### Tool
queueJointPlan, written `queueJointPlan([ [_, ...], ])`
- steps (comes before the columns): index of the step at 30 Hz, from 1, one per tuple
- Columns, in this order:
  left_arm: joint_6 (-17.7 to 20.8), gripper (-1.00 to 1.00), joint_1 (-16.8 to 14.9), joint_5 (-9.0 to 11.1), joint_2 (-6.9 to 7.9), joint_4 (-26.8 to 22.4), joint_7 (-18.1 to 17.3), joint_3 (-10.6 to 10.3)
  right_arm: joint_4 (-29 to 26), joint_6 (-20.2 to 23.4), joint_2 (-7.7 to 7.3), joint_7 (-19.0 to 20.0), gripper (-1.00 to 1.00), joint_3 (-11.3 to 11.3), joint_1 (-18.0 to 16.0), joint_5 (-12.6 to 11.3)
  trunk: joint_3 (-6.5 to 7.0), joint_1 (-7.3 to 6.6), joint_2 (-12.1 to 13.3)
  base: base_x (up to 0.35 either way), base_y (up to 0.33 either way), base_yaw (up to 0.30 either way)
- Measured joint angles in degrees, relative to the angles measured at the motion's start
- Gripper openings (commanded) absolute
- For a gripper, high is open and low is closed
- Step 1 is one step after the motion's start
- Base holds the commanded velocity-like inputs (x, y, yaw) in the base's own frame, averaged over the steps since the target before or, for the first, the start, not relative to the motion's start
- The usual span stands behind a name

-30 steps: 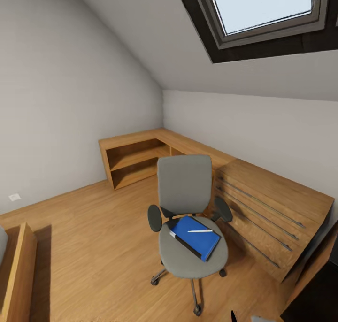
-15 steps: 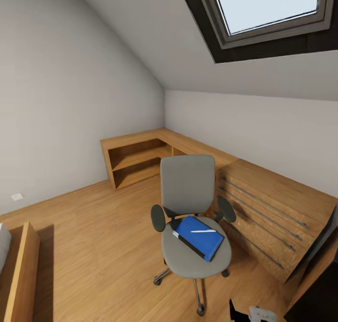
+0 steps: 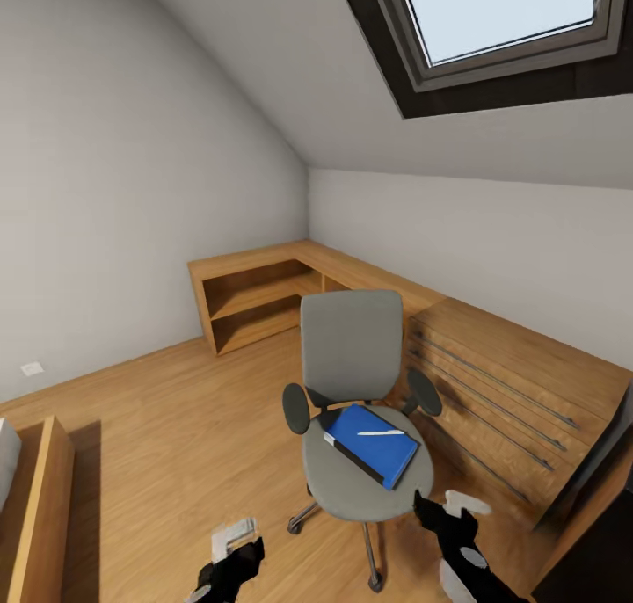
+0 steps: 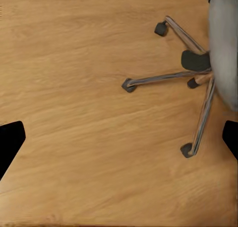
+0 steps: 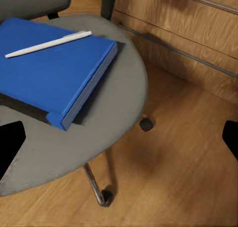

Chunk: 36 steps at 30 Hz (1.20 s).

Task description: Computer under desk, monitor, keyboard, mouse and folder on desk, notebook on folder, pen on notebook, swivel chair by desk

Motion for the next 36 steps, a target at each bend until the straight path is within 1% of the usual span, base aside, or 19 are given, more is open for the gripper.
queueJointPlan([
  [1, 2.1, 1.0, -0.3, 0.0, 0.11, -1.2, 0.7, 1.8, -0.7, 2.9, 0.0, -0.3, 1.0, 0.0, -1.1, 0.0, 0.0, 0.0, 0.0, 0.0, 0.0, 0.0],
  [2, 5.6, 1.0, -0.8, 0.2, 0.26, -3.6, 1.8, 5.5, -1.8, 7.9, 0.12, -0.8, 1.0, -0.1, -3.4, 0.1, 0.01, 0.0, 0.0, 0.0, 0.0, 0.0],
  [3, 7.4, 1.0, -1.0, 0.4, 0.32, -4.9, 2.2, 7.5, -2.1, 10.1, 0.19, -1.0, 1.0, -0.2, -4.8, 0.0, 0.0, 0.0, 0.0, 0.0, 0.0, 0.0],
  [5, 10.6, 1.0, -1.3, 0.4, 0.4, -7.1, 2.8, 11.5, -2.3, 13.3, 0.52, -1.3, 1.0, -0.4, -7.2, -0.3, 0.0, 0.0, 0.0, 0.0, 0.0, 0.0],
  [6, 13.1, 1.0, -1.5, 0.3, 0.46, -8.8, 3.1, 15.0, -1.8, 15.3, 1.11, -1.9, 1.0, -0.8, -9.3, -0.8, 0.01, 0.0, 0.0, 0.0, 0.0, 0.0],
  [7, 14.1, 1.0, -1.5, 0.3, 0.49, -9.4, 3.3, 16.6, -1.3, 16.1, 1.48, -2.3, 1.0, -1.2, -10.3, -1.3, 0.0, 0.0, 0.0, 0.0, 0.0, 0.0],
  [8, 15.4, 1.0, -1.6, 0.2, 0.63, -10.3, 3.4, 19.1, -0.3, 17.3, 2.28, -3.3, 1.0, -1.8, -11.9, -2.4, 0.0, 0.0, 0.0, 0.0, 0.0, 0.0],
  [9, 15.9, 1.0, -1.6, 0.2, 0.74, -10.7, 3.5, 20.0, 0.1, 17.8, 2.74, -3.9, 1.0, -2.1, -12.6, -3.0, -0.01, 0.0, 0.0, 0.0, 0.0, 0.0],
  [10, 16.5, 1.0, -1.7, 0.1, 1.03, -11.1, 3.6, 21.2, 0.8, 18.3, 3.62, -5.1, 1.0, -2.7, -13.6, -3.9, 0.0, 0.0, 0.0, 0.0, 0.0, 0.0],
  [11, 17.0, 1.0, -1.7, 0.1, 1.45, -11.5, 3.7, 22.0, 1.4, 18.5, 4.44, -6.0, 1.0, -2.9, -14.3, -4.7, -0.01, 0.0, 0.0, 0.0, 0.0, 0.0],
  [13, 17.2, 1.0, -1.7, 0.0, 2.0, -11.7, 3.7, 22.6, 1.7, 18.6, 5.0, -6.6, 1.0, -3.3, -14.7, -5.3, -0.01, 0.0, 0.0, 0.0, 0.0, 0.0],
  [15, 17.4, 1.0, -1.8, -1.0, 3.76, -11.9, 3.7, 23.1, 1.9, 18.0, 5.57, -7.3, 1.0, -3.6, -15.2, -6.2, -0.01, 0.0, 0.0, 0.041, 0.0, 0.0],
  [16, 17.4, 1.0, -1.8, -2.1, 4.53, -12.0, 3.6, 23.2, 1.9, 17.6, 5.81, -7.4, 1.0, -3.7, -15.4, -6.6, -0.01, -0.01, 0.0, 0.159, 0.0, 0.0],
  [17, 17.3, 1.0, -1.8, -2.5, 4.73, -12.1, 3.6, 23.2, 2.0, 17.5, 5.91, -7.5, 1.0, -3.7, -15.4, -6.7, -0.01, -0.02, 0.0, 0.193, 0.0, 0.0],
  [20, 16.8, 1.0, -1.8, -3.2, 5.0, -12.1, 3.7, 23.2, 2.4, 17.5, 6.18, -7.7, 1.0, -3.7, -15.4, -6.9, -0.01, -0.03, 0.0, 0.294, 0.0, 0.0],
  [25, 16.7, 1.0, -1.8, -3.2, 4.9, -12.1, 3.7, 23.2, 2.9, 17.6, 6.14, -7.7, 1.0, -3.7, -15.3, -6.7, -0.01, -0.03, 0.0, 0.328, 0.0, 0.0],
  [29, 16.0, 1.0, -1.8, -3.2, 4.86, -12.1, 3.8, 23.1, 4.6, 17.5, 6.25, -7.6, 1.0, -3.7, -15.3, -6.9, -0.01, -0.03, 0.0, 0.33, 0.001, 0.0],
  [34, 12.4, 1.0, -1.8, -3.1, 4.85, -12.1, 3.8, 23.1, 5.4, 17.5, 6.6, -7.5, 1.0, -3.6, -15.3, -7.0, -0.01, -0.03, 0.0, 0.332, 0.06, 0.0],
  [36, 11.9, 1.0, -1.8, -3.1, 4.84, -12.1, 3.8, 23.1, 5.4, 17.4, 6.92, -7.5, 1.0, -3.7, -15.3, -7.0, -0.01, -0.04, 0.0, 0.333, 0.097, 0.0],
])
